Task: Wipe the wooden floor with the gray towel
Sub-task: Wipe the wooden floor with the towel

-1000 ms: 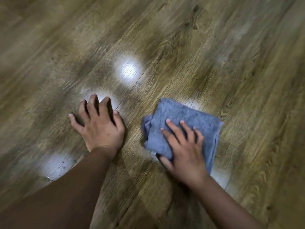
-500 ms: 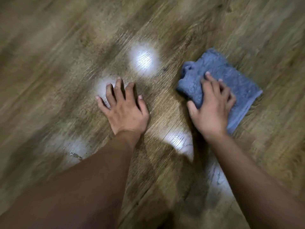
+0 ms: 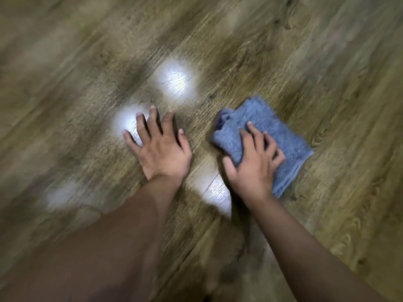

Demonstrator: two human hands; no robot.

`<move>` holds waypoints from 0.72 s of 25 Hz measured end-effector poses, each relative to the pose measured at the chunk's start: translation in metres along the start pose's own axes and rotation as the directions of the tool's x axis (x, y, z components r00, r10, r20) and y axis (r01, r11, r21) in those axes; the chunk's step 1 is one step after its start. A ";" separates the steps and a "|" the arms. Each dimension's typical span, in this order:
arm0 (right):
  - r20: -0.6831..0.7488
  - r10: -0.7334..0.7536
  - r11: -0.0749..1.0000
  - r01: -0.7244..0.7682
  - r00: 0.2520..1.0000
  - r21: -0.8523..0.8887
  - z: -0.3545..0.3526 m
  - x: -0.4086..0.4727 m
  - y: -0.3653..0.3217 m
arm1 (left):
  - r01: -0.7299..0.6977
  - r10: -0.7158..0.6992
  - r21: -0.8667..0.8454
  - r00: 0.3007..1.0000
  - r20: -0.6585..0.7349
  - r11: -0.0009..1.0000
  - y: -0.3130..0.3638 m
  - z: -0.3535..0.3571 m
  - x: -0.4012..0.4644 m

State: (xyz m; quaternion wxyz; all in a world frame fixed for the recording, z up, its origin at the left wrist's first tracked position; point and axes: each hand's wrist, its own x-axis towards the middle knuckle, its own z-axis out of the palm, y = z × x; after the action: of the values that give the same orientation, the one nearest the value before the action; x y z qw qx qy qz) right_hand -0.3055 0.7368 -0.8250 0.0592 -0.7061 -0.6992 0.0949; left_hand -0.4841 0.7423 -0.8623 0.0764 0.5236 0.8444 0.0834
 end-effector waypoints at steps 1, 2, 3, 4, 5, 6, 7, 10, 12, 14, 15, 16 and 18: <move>-0.023 0.034 0.999 -0.033 0.999 0.014 0.001 0.013 -0.002 | 0.007 -0.007 0.002 1.000 0.016 1.000 0.001 -0.001 0.001; -0.041 0.056 0.998 -0.056 0.998 0.020 0.002 0.018 -0.004 | 0.020 -0.020 -0.005 0.999 0.037 1.000 0.000 -0.004 0.001; -0.055 0.062 0.998 -0.061 0.997 0.018 0.003 0.020 -0.005 | 0.023 -0.022 -0.021 0.998 0.057 1.000 -0.001 -0.006 0.001; -0.071 0.049 0.999 -0.048 0.996 0.014 0.004 0.019 -0.004 | 0.013 -0.009 -0.052 0.998 0.070 0.999 -0.002 -0.009 0.000; -0.083 0.037 0.999 -0.037 0.996 0.011 0.004 0.018 -0.002 | -0.001 0.010 -0.109 0.996 0.084 0.994 -0.003 -0.013 0.000; -0.096 0.029 1.000 -0.028 0.995 0.012 0.006 0.017 0.000 | -0.007 0.027 -0.212 0.995 0.091 0.977 -0.008 -0.018 0.000; -0.103 0.017 1.000 -0.016 0.995 0.011 0.007 0.017 0.002 | 0.000 0.027 -0.340 0.997 0.075 0.940 -0.019 -0.026 -0.001; -0.106 0.001 1.000 -0.001 0.994 0.006 0.007 0.018 0.002 | 0.005 -0.072 -0.476 0.990 -0.122 0.879 -0.088 -0.051 -0.020; -0.112 -0.007 1.000 0.008 0.994 0.012 0.006 0.016 0.001 | 0.105 -0.186 -0.349 0.961 -0.205 0.931 -0.159 -0.063 -0.043; -0.113 -0.015 1.000 0.015 0.994 0.004 0.006 0.015 0.001 | 0.314 -0.357 -0.212 0.910 -0.211 0.925 -0.217 -0.067 -0.067; -0.109 -0.019 1.000 0.019 0.994 0.006 0.006 0.015 0.001 | 0.408 -0.431 -0.147 0.880 -0.199 0.901 -0.234 -0.066 -0.077; -0.107 -0.023 1.000 0.024 0.994 0.009 0.006 0.016 0.001 | 0.462 -0.473 -0.101 0.860 -0.190 0.881 -0.244 -0.062 -0.085; -0.108 -0.031 0.999 0.032 0.994 0.014 0.007 0.015 0.001 | 0.458 -0.467 -0.091 0.864 -0.185 0.884 -0.250 -0.058 -0.087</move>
State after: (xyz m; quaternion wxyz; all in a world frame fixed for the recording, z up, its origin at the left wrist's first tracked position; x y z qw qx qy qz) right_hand -0.3063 0.7518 -0.8332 0.1038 -0.6986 -0.7054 0.0609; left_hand -0.6761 0.5515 -0.8569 0.0196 0.2929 0.9466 0.1336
